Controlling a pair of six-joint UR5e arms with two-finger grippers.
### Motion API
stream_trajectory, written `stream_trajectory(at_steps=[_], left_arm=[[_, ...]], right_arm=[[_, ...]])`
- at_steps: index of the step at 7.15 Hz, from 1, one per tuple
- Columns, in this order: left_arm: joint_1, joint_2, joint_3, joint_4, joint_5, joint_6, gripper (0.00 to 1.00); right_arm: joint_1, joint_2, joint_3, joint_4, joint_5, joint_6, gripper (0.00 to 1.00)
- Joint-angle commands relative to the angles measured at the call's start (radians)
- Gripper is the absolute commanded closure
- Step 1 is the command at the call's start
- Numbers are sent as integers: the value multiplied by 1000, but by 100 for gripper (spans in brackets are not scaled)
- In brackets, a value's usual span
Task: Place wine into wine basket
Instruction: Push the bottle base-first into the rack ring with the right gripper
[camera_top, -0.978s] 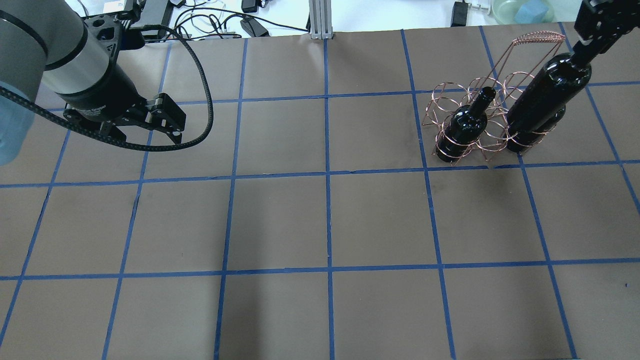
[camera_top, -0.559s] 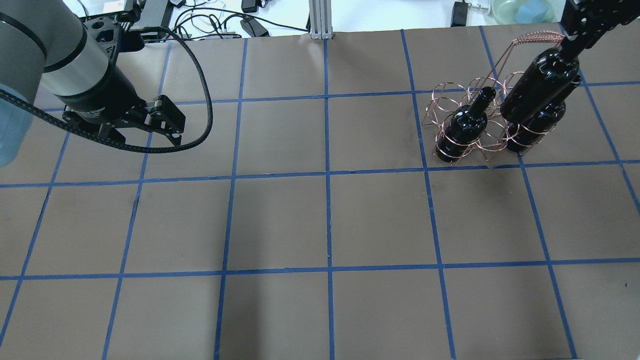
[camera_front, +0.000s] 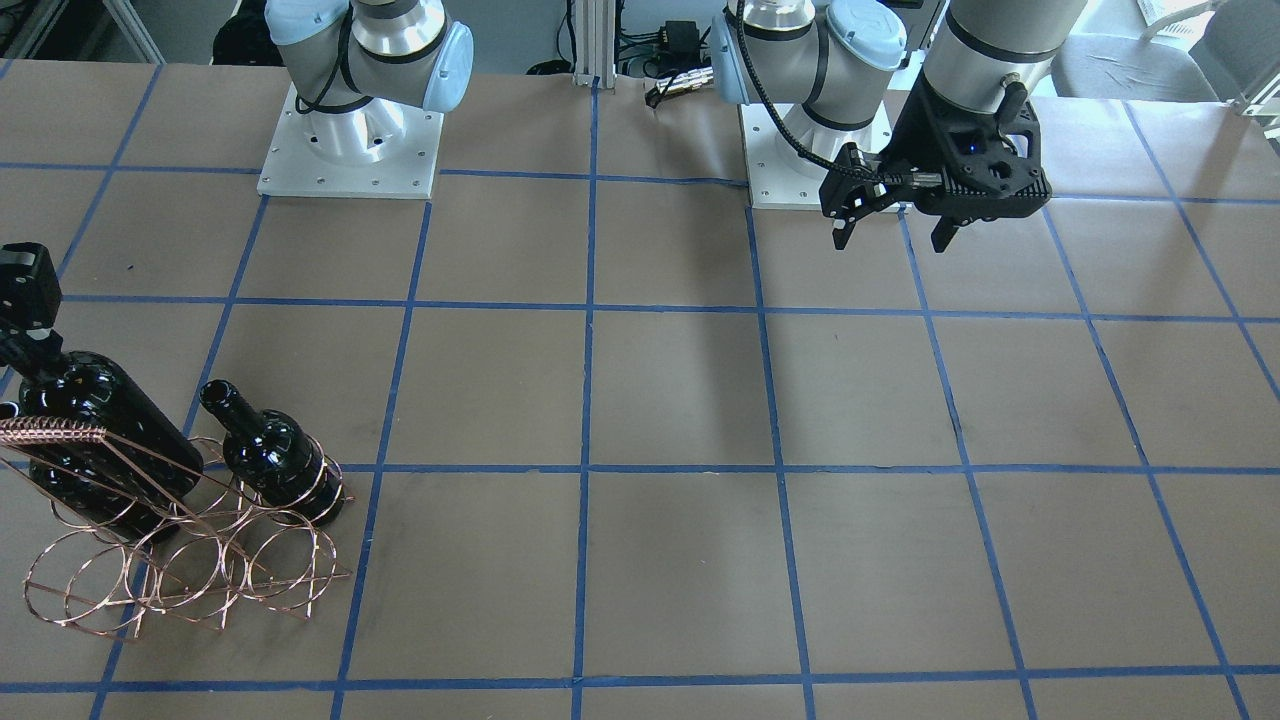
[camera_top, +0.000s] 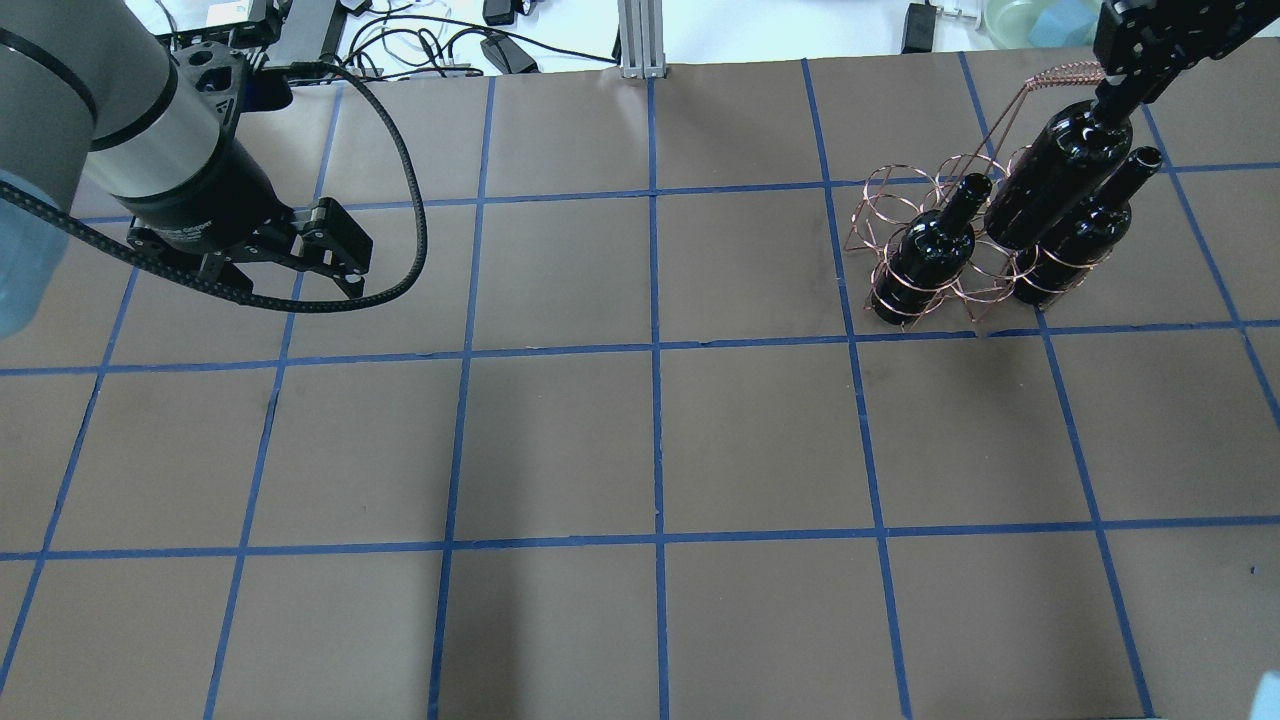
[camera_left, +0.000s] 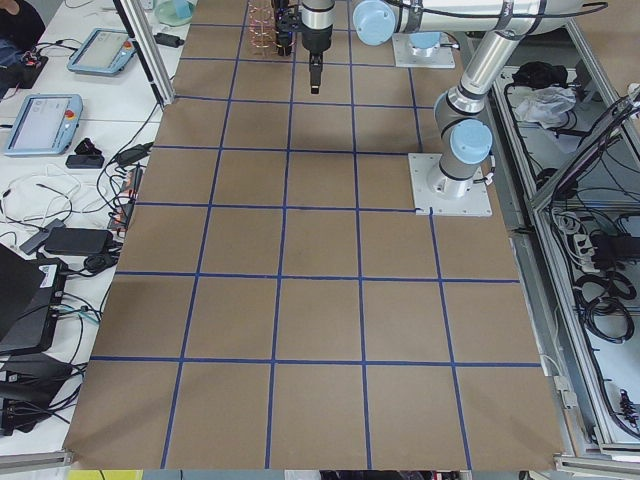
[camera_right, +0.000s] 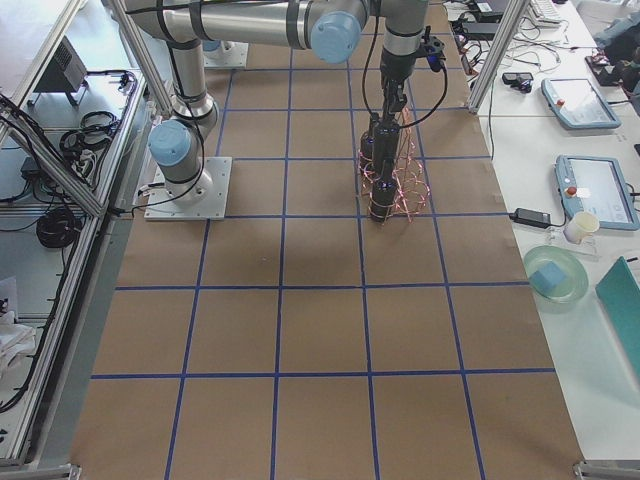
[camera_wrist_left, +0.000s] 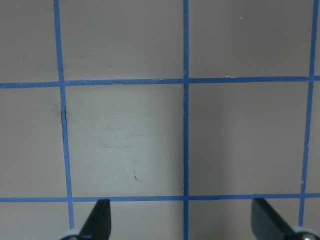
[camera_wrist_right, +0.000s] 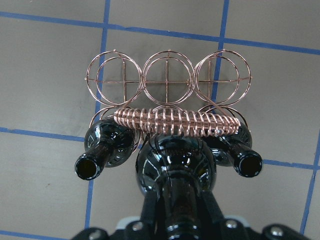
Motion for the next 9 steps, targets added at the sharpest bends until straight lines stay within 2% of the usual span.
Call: stream_trajectory(at_steps=[1, 9], left_arm=[[0, 6, -8, -2, 0, 25, 0], [6, 6, -10, -23, 3, 28, 0]], right_arm=[[5, 5, 26, -18, -1, 4, 100], [6, 40, 31, -47, 0, 4, 100]])
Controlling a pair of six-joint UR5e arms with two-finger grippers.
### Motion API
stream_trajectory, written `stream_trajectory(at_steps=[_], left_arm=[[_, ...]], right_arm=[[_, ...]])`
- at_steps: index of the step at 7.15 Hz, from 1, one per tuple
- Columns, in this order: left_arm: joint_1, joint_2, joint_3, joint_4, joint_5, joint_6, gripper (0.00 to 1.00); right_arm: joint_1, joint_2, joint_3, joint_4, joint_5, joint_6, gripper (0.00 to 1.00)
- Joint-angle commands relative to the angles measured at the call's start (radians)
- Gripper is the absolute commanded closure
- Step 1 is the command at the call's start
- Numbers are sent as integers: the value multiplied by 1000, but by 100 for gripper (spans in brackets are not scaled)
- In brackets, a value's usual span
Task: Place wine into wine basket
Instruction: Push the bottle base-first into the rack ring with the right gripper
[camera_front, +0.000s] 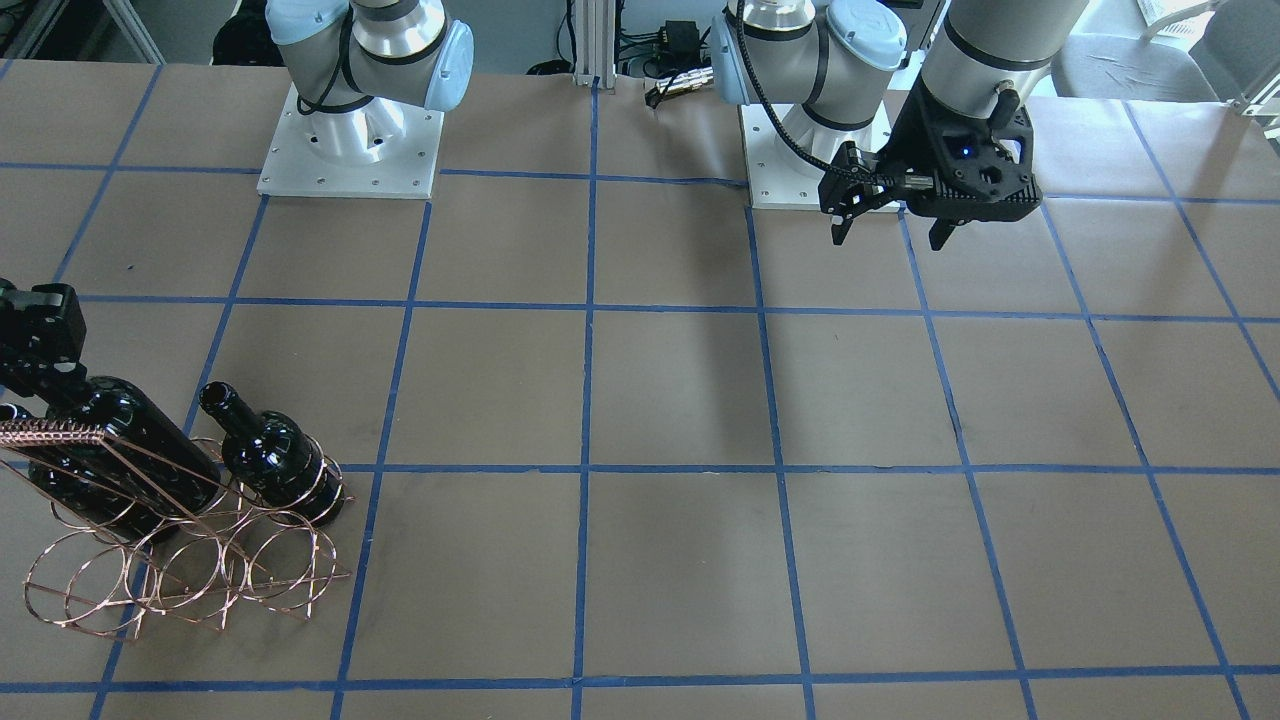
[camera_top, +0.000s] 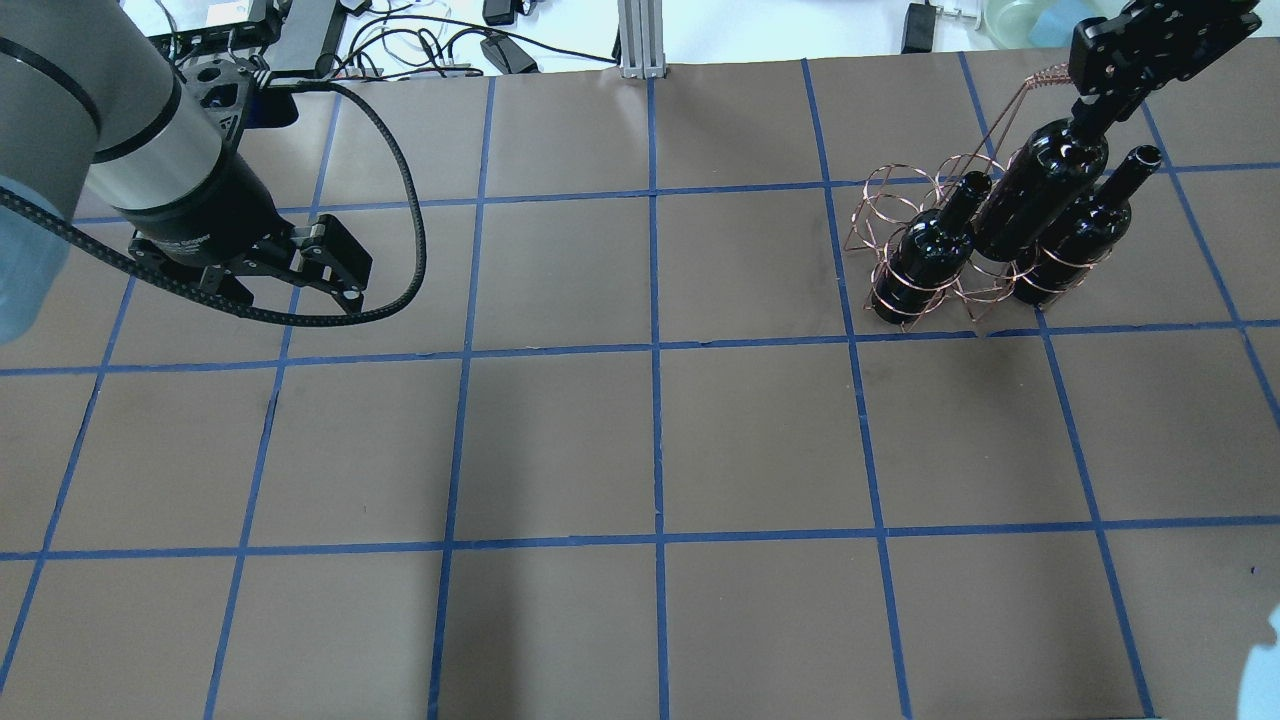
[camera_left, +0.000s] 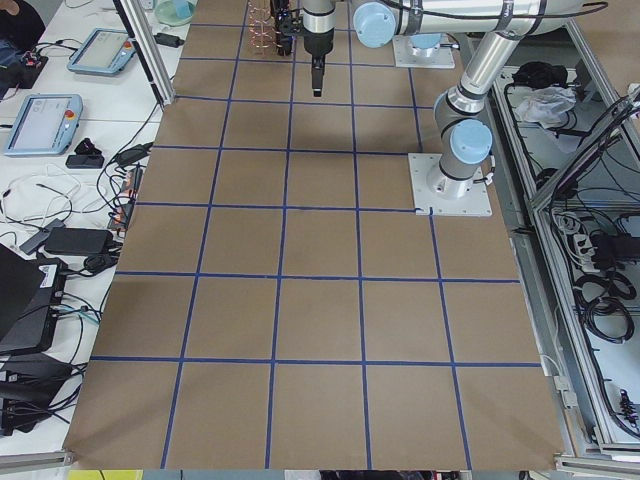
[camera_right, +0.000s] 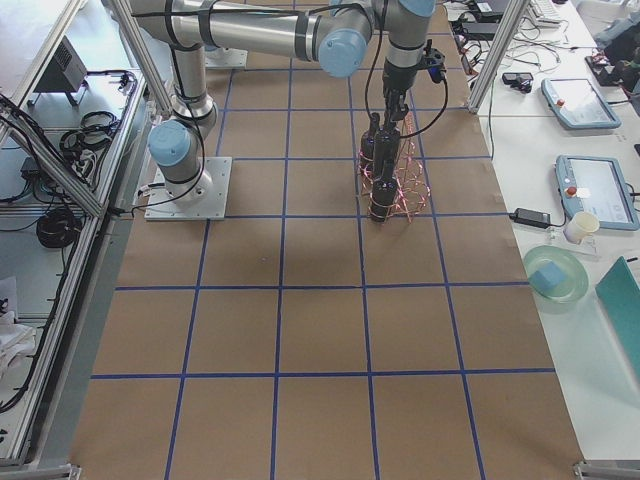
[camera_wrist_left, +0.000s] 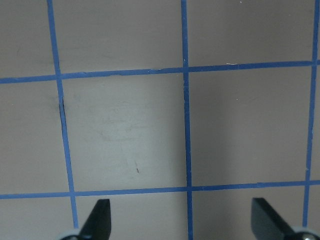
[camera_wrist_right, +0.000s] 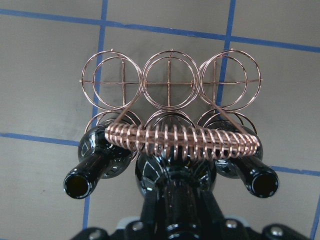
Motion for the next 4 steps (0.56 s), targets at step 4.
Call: stream_trajectory(at_steps=[4], left_arm=[[2, 0, 0, -1, 0, 2, 0]], right_arm=[[2, 27, 2, -23, 0, 3, 100]])
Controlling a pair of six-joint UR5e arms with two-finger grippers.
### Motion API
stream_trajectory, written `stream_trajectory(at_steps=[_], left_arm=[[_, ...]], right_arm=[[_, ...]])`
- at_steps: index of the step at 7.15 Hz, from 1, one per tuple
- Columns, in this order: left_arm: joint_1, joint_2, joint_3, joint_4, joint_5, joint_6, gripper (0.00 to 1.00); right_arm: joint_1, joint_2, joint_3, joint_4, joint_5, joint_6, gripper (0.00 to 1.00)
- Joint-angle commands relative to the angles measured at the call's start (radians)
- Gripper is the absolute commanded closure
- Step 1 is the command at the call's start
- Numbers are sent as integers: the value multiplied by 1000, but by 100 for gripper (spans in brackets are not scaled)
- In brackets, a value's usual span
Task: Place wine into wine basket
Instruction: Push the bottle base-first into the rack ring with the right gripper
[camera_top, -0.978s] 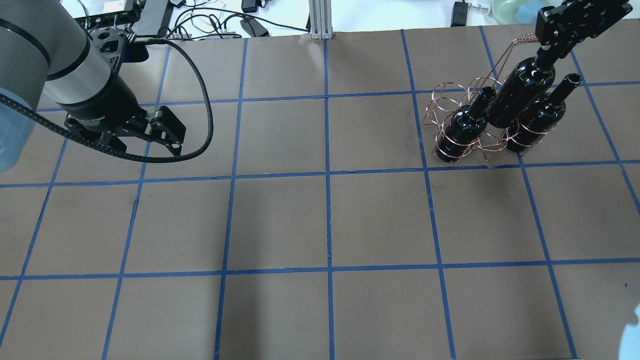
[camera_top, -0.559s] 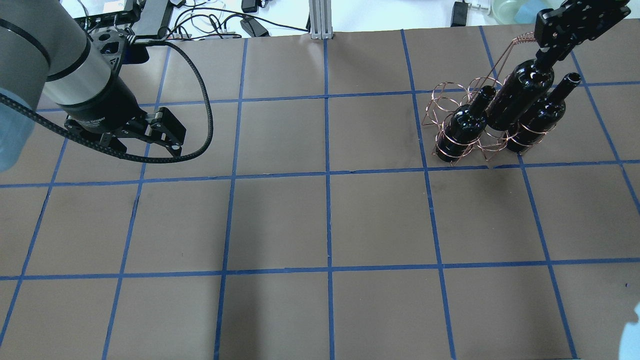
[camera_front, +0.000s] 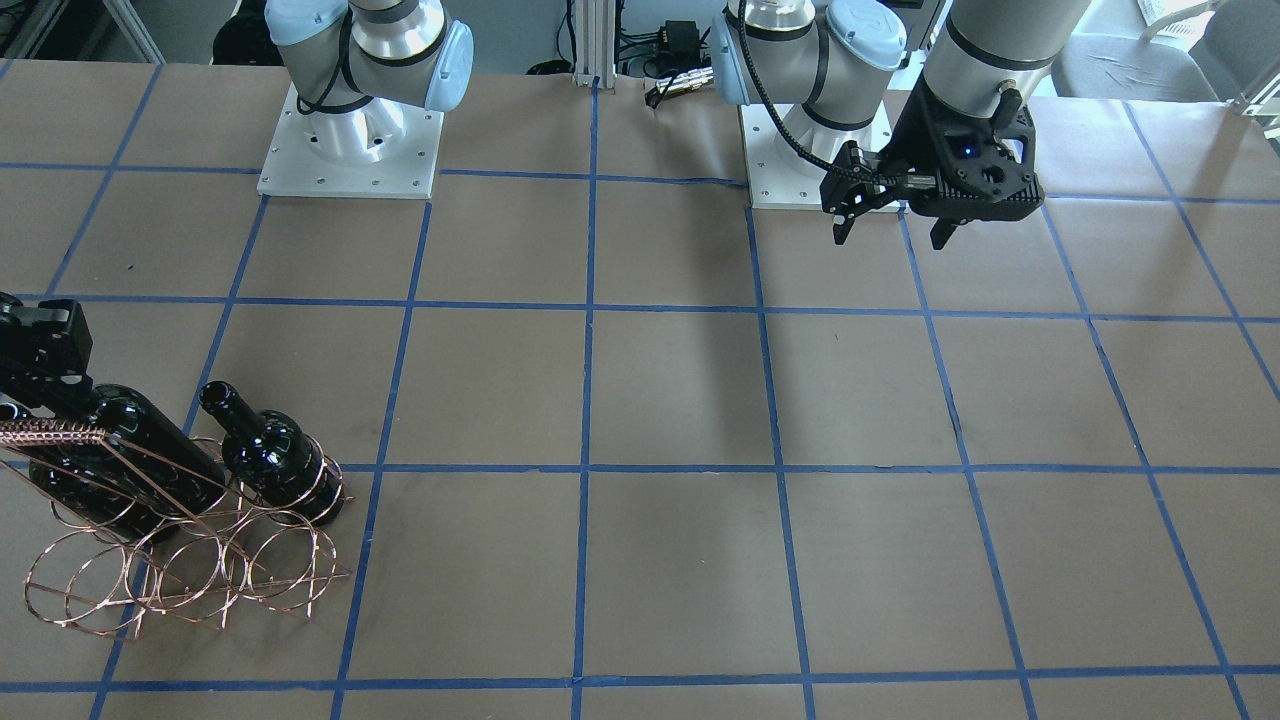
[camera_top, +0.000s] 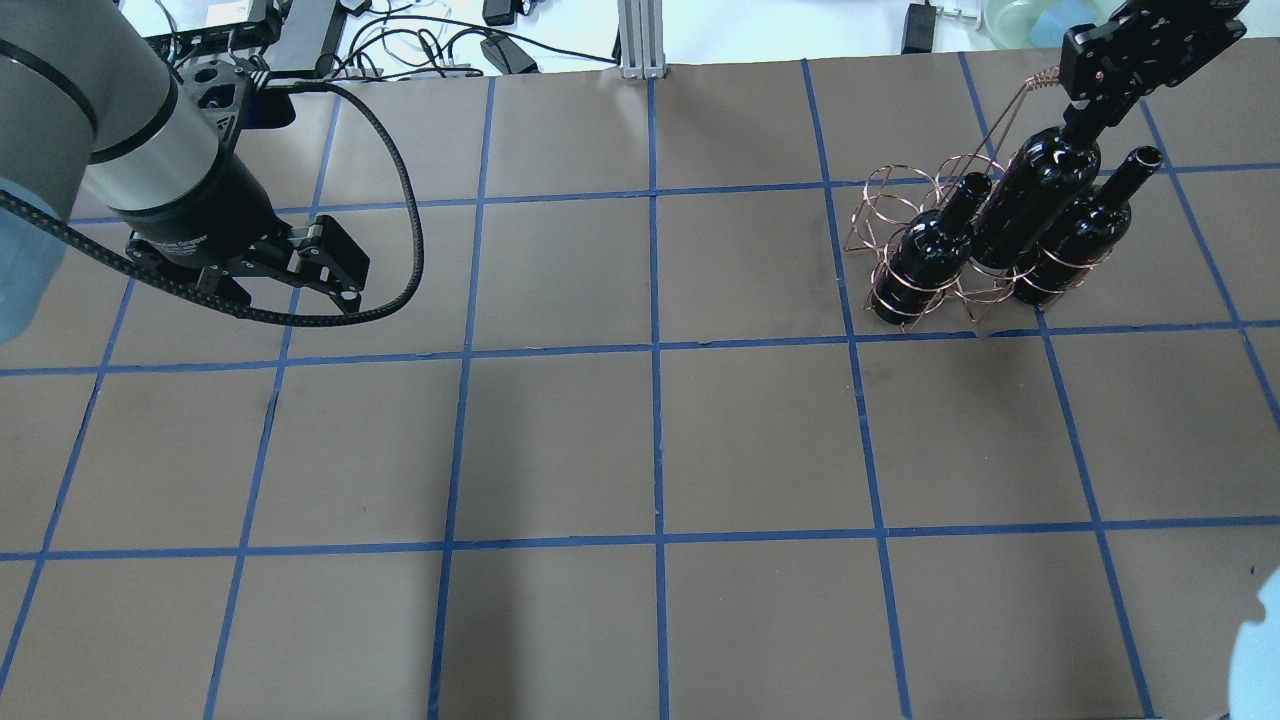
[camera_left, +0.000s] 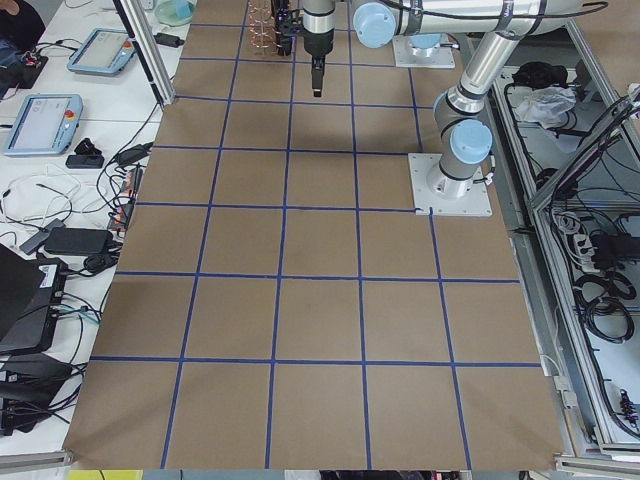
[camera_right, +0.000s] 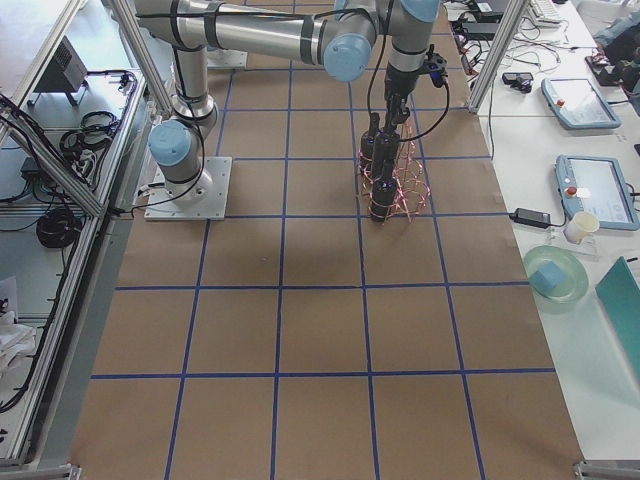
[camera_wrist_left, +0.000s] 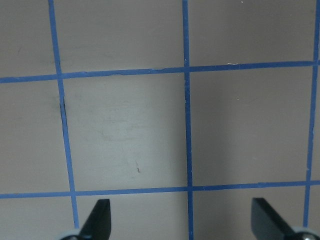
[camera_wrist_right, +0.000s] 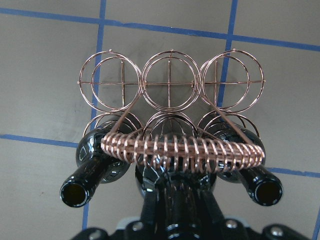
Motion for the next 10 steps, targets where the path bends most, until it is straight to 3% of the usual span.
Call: stream_trajectory(at_steps=[1, 10], left_arm=[[-3, 0, 0, 2, -5, 1, 0], [0, -8, -9, -18, 5, 17, 0]], right_arm=[[0, 25, 21, -16, -2, -4, 100], [0, 56, 121, -105, 2, 29, 100]])
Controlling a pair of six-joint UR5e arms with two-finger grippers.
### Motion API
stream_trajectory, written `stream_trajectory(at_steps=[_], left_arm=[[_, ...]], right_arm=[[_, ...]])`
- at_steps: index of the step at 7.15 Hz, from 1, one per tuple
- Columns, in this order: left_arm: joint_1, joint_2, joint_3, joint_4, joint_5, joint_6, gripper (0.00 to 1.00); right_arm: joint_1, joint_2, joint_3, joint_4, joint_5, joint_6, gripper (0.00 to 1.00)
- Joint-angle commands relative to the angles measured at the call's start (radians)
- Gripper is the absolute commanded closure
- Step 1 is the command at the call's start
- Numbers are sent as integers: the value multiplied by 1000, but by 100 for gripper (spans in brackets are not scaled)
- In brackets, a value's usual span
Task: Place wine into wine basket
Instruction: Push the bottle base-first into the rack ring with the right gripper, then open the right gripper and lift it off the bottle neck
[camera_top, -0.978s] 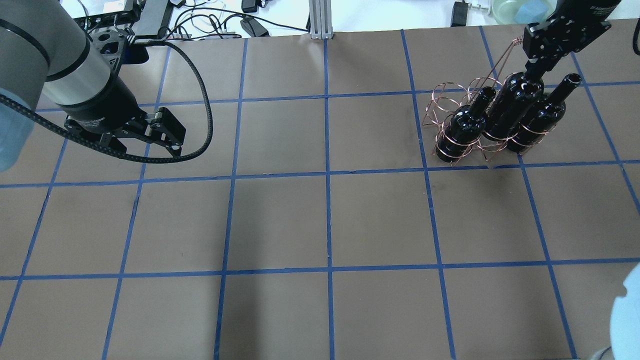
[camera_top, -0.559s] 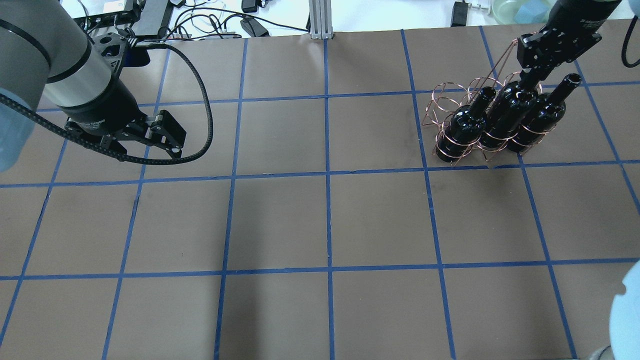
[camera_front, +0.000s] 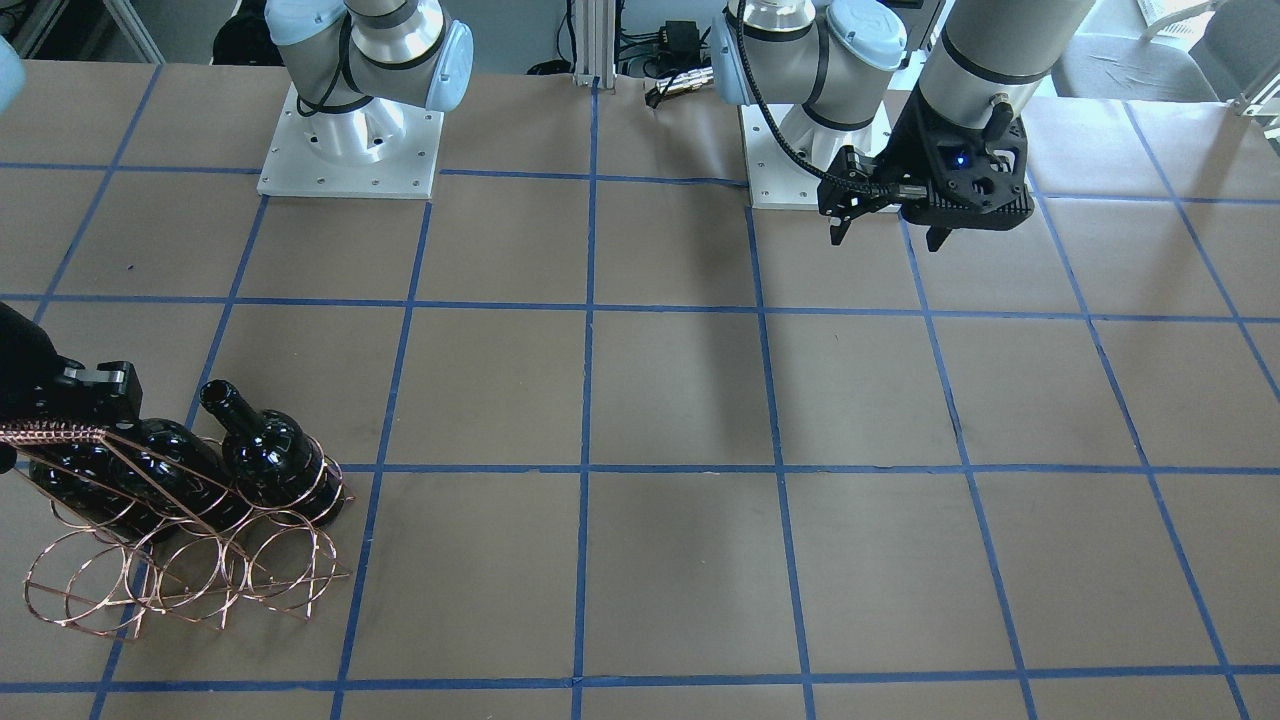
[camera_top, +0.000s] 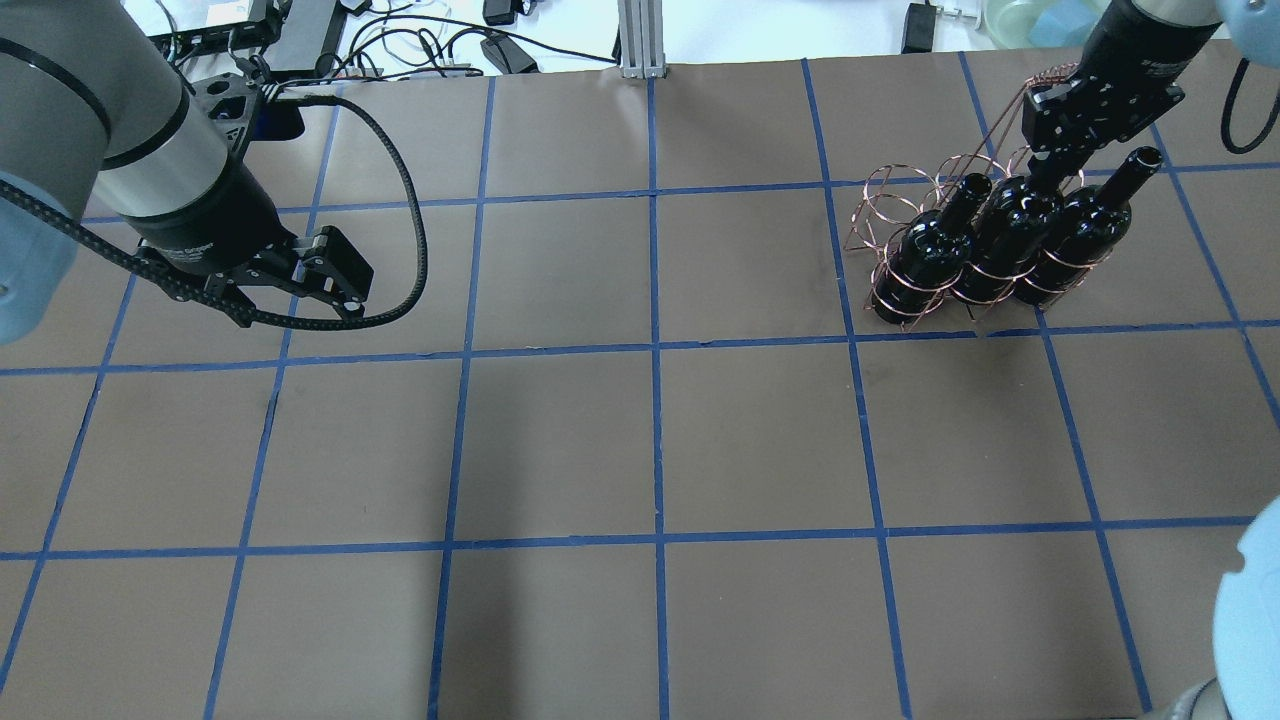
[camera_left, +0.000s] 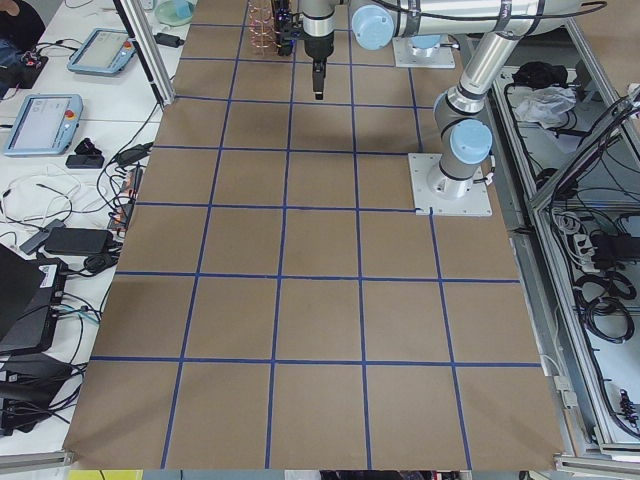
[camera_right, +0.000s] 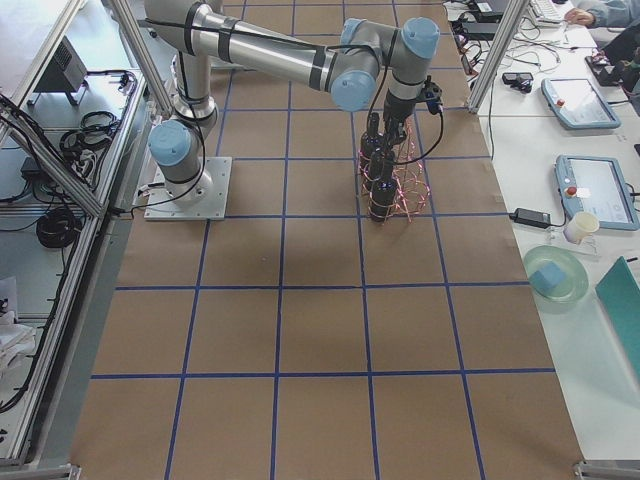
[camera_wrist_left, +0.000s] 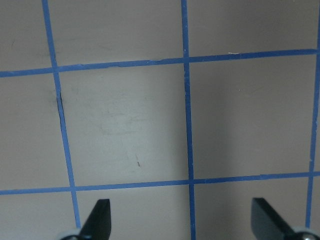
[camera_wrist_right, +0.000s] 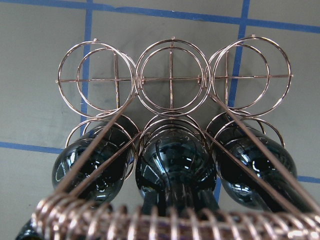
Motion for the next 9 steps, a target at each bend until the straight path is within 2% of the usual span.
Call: stream_trajectory(at_steps=[1, 2, 3, 4, 6, 7, 9], left_arm=[[-1, -1, -3, 0, 1, -4, 0], [-1, 0, -6, 0, 1, -4, 0], [-4, 0, -9, 0, -4, -9, 0], [-9, 5, -8, 0, -6, -9, 0], [-9, 5, -8, 1, -9, -7, 0], [-9, 2, -8, 1, -10, -7, 0], [-9, 2, -8, 1, -4, -1, 0]], right_arm=[[0, 11, 11, -3, -1, 6, 100], [0, 10, 21, -3, -1, 9, 93], [0, 5, 22, -56, -11, 15, 15], [0, 0, 18, -69, -14, 21, 0], [17, -42, -18, -35, -16, 29, 0], [72, -82, -50, 29, -21, 79, 0], [222, -162, -57, 107, -17, 271, 0]])
